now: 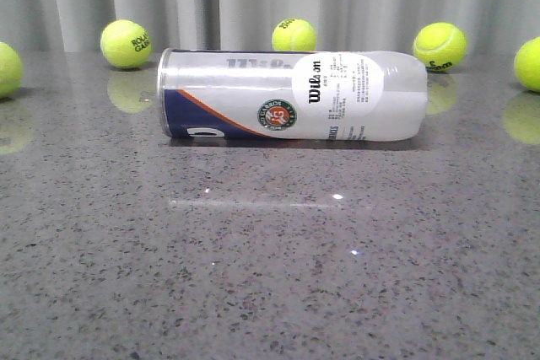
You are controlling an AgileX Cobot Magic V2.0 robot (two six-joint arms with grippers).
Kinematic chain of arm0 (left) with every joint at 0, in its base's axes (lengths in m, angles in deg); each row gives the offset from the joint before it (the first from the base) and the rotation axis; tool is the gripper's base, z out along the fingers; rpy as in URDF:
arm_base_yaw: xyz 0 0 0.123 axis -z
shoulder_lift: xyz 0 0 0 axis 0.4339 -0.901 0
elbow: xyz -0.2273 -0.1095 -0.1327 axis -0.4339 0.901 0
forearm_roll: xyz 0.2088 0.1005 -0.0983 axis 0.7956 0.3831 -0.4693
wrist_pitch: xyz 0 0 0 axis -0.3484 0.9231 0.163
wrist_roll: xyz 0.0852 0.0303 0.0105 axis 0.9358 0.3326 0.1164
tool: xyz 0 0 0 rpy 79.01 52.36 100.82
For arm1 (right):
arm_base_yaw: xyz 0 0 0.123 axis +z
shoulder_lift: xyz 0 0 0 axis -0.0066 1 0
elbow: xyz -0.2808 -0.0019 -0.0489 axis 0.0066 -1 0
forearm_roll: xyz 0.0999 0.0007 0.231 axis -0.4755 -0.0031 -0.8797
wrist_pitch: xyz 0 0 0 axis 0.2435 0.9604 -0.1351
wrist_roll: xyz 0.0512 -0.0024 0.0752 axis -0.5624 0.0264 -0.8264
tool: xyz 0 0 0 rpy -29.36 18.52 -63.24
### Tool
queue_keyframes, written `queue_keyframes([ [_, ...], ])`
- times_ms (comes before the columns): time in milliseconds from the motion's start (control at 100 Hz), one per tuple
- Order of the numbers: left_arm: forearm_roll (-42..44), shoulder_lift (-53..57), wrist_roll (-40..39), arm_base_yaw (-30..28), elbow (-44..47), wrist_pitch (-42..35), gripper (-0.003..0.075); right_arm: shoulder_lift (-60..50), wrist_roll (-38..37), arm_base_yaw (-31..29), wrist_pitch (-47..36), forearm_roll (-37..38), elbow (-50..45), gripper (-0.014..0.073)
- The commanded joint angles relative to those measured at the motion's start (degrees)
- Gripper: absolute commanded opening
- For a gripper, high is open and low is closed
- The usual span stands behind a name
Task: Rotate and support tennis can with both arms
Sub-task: 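Open the right gripper and withdraw it from the can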
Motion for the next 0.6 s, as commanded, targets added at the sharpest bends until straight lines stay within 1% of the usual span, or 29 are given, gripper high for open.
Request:
queue_keyframes([
  [0,-1.2,-7.0,-0.6,0.6,-9.4,5.1,-0.0021,0.2,0.1,-0.4,-4.8,-0.1,1.3,-0.0067],
  [100,-1.2,-14.2,-0.6,0.6,-17.6,15.1,-0.0021,0.2,0.1,-0.4,-4.8,-0.1,1.3,-0.0067],
  [170,-1.7,-19.2,-0.6,0.6,-22.4,20.2,-0.0021,0.2,0.1,-0.4,-4.8,-0.1,1.3,-0.0067],
  [220,-2.0,-22.3,-0.6,0.6,-24.9,22.3,-0.0021,0.2,0.1,-0.4,-4.8,-0.1,1.3,-0.0067],
  [340,-2.4,-28.0,-0.6,0.6,-27.9,23.5,-0.0021,0.2,0.1,-0.4,-4.8,-0.1,1.3,-0.0067],
  [510,-3.0,-32.7,-0.6,0.6,-28.1,23.5,-0.0019,0.2,0.1,-0.4,-4.8,-0.1,1.3,-0.0067],
  [560,-3.5,-33.7,-0.6,0.6,-28.1,23.5,0.0,0.2,0.1,-0.4,-4.8,-0.1,1.3,-0.0067],
  [590,-3.8,-34.1,-0.6,0.6,-28.1,23.5,0.0034,0.2,0.1,-0.4,-4.8,-0.1,1.3,-0.0067],
])
